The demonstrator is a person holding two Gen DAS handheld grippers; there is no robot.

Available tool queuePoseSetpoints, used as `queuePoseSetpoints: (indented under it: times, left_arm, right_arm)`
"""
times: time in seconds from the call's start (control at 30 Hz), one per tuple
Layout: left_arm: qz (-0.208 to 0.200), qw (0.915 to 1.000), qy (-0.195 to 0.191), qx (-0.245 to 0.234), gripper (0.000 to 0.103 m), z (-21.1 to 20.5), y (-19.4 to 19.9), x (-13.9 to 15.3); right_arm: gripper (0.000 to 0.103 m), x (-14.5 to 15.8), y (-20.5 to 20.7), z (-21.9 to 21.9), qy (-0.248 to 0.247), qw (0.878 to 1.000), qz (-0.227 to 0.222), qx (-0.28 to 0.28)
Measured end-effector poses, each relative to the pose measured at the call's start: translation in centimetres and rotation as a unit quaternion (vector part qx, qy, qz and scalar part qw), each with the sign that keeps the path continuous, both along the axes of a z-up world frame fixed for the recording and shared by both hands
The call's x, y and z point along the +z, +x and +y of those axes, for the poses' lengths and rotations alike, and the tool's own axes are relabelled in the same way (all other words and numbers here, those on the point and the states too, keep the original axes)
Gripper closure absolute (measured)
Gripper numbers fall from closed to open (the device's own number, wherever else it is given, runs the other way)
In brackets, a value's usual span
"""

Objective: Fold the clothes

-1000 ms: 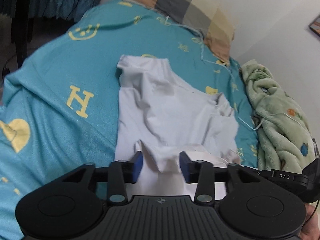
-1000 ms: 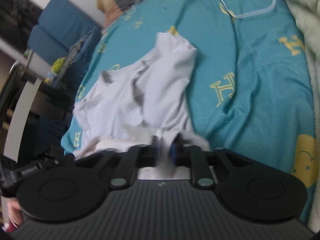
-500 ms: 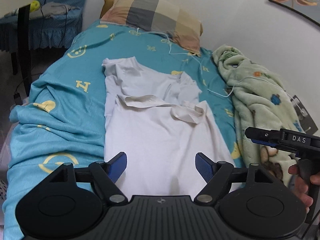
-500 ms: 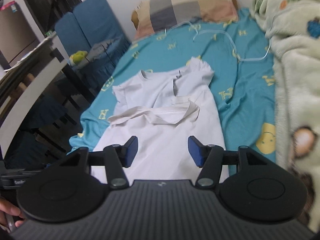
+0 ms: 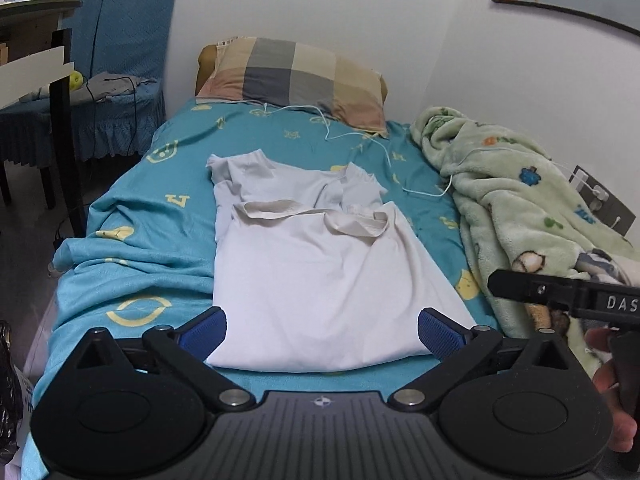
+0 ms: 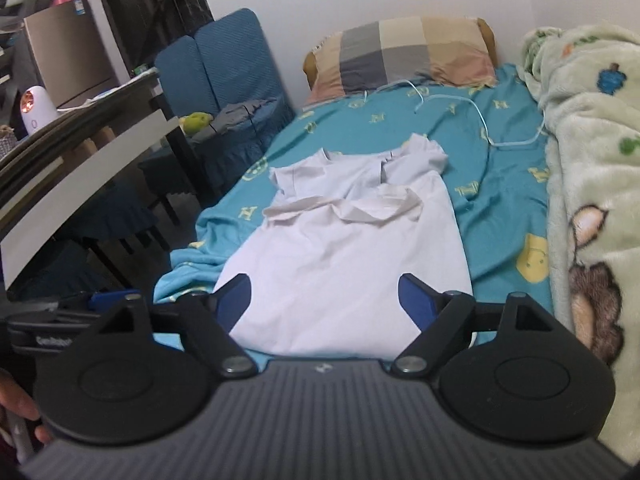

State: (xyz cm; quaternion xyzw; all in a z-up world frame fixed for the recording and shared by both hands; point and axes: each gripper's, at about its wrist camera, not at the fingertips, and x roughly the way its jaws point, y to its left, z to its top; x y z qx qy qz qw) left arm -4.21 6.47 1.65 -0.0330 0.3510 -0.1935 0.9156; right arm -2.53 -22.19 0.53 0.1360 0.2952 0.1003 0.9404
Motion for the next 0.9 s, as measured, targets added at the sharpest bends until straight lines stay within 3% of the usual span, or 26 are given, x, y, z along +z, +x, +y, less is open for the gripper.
queuePoseSetpoints:
  times: [0.1, 0.57, 0.73, 0.9]
  left_arm:
    - [0.01, 0.9998, 0.015, 0.012, 0.0, -0.1, 0.7, -0.6]
    - [0.036, 0.999, 0.015, 0.021, 0.0, -0.2, 2.1, -1.8]
    - [0.066, 0.9966, -0.025, 0.041, 0.0, 0.8, 2.8, -2.2]
    - [0.14, 0.9818, -0.106, 0.073, 0.0, 2.8, 4.3, -3.7]
  right_arm:
    - [0.021, -0.1, 0.1, 0.0, -0.001, 1.0, -0.011, -0.008]
    - [0.021, -1.6, 0.7, 0.9, -0.039, 0.999, 0.009, -0.014]
    - [0.021, -1.6, 0.7, 0.5, -0.029, 0.999, 0.01, -0.018]
    - [0.021, -1.7, 0.8, 0.0, -0.01, 1.0, 0.016, -0.021]
